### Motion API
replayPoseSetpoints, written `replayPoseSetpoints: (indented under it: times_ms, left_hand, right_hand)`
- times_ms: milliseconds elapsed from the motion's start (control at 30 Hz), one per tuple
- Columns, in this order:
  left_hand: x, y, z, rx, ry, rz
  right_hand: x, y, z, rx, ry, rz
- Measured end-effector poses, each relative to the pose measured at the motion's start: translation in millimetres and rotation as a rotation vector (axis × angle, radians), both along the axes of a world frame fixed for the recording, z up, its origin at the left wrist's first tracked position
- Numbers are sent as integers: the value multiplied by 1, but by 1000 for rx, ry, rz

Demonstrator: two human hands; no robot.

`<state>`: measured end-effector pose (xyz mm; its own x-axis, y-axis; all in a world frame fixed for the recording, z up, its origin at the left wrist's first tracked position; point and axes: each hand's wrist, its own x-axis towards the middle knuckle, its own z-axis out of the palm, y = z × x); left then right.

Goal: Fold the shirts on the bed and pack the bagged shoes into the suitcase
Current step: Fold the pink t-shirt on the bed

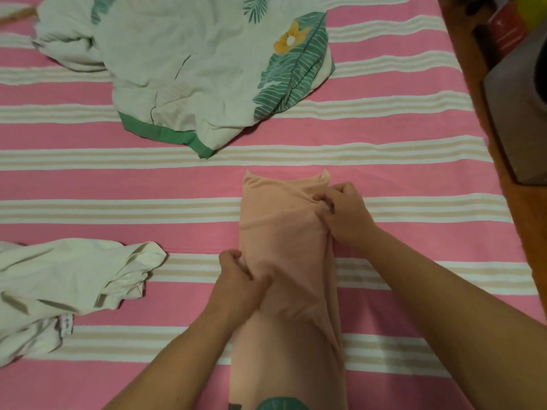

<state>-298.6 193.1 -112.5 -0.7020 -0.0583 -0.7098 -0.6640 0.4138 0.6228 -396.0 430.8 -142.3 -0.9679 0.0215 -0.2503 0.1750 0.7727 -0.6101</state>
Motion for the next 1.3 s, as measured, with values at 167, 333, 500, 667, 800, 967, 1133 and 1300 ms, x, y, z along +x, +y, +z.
replayPoseSetpoints:
  times_ms: [167,333,500,667,800,967,1133,1300]
  left_hand:
    - [46,4,4,-74,-81,-39]
    - [-8,0,6,-338,223,-96]
    - [-119,0,-25,-199,153,7]
    - [-120,-9,1,316,-20,203]
    - [-52,-37,28,382,192,55]
    - [37,-73,3,164,248,-223]
    - [80,-81,-16,-112,331,-473]
    - [64,-52,7,-411,861,-590]
  right_hand:
    - [-10,-4,4,-20,-55,-76]
    - [-18,-1,5,-159,-100,-208]
    - [-36,-5,10,-163,-269,-303]
    - [-20,-6,32,-497,-229,-406]
    - [55,2,64,-472,-56,-256]
    - [167,5,28,-323,-160,-118]
    - [223,9,11,-133,-156,78]
    - [193,-3,53,58,183,-46]
